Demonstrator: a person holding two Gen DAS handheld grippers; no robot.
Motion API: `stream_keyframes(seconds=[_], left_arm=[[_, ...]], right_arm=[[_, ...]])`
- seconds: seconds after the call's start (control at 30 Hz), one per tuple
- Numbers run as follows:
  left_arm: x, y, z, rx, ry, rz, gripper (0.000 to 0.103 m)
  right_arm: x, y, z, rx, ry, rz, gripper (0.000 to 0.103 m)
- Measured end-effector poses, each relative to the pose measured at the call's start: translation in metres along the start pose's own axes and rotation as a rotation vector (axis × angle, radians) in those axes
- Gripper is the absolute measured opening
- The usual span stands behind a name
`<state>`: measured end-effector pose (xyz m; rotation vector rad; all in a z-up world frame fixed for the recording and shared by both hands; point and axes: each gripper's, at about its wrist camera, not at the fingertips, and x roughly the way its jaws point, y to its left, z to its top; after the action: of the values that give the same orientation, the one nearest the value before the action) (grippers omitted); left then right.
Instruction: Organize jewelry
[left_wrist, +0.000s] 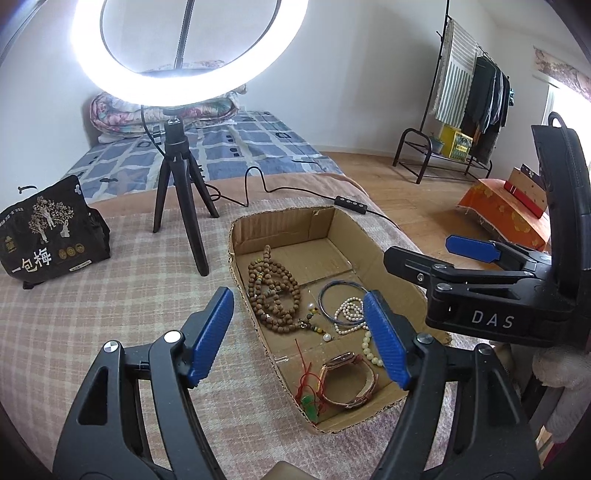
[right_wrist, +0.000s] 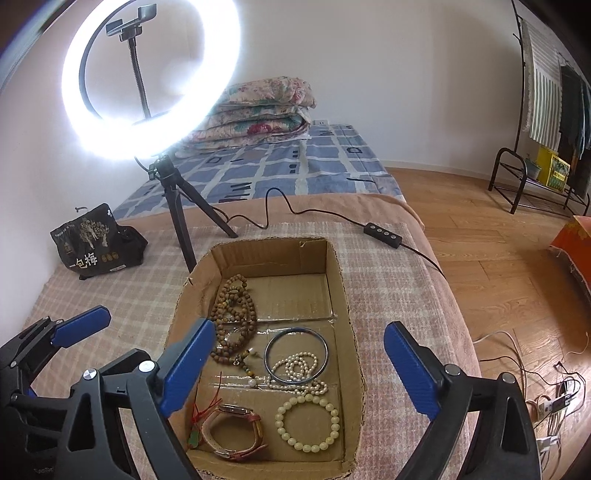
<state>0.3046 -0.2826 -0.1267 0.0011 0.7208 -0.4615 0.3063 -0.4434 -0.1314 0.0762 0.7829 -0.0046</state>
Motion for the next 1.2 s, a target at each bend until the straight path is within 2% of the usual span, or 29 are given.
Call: stream_keyframes(seconds=[0.23, 0.53, 0.7, 0.83, 1.07, 1.1, 1.2], left_arm=[[-0.015, 0.0, -0.001, 0.014, -0.009, 0.005, 0.075], [-0.052, 0.002, 0.002, 0.027, -0.049, 0.013, 0.075], [-0.079, 0.005, 0.001, 0.035, -0.072, 0.02, 0.075], [-0.103, 0.006, -0.001, 0.043, -0.093, 0.027, 0.075], [-0.154, 0.005, -0.008, 0.063, -0.135, 0.037, 0.075], [-0.161, 0.005, -0.01, 0.07, -0.141, 0.042, 0.076], [-0.183, 0.004, -0.016, 0.079, -0.164, 0.055, 0.086]], right_arm=[[-0.013, 0.006, 0.001, 0.001, -0.012, -0.005, 0.094], [-0.046, 0.02, 0.003, -0.009, -0.041, -0.022, 0.094], [-0.068, 0.033, 0.003, -0.02, -0.057, -0.035, 0.094], [-0.09, 0.044, 0.001, -0.028, -0.087, -0.058, 0.103], [-0.132, 0.057, -0.011, -0.031, -0.121, -0.075, 0.103], [-0.136, 0.058, -0.012, -0.028, -0.123, -0.074, 0.103], [-0.152, 0.059, -0.019, -0.021, -0.132, -0.075, 0.103]])
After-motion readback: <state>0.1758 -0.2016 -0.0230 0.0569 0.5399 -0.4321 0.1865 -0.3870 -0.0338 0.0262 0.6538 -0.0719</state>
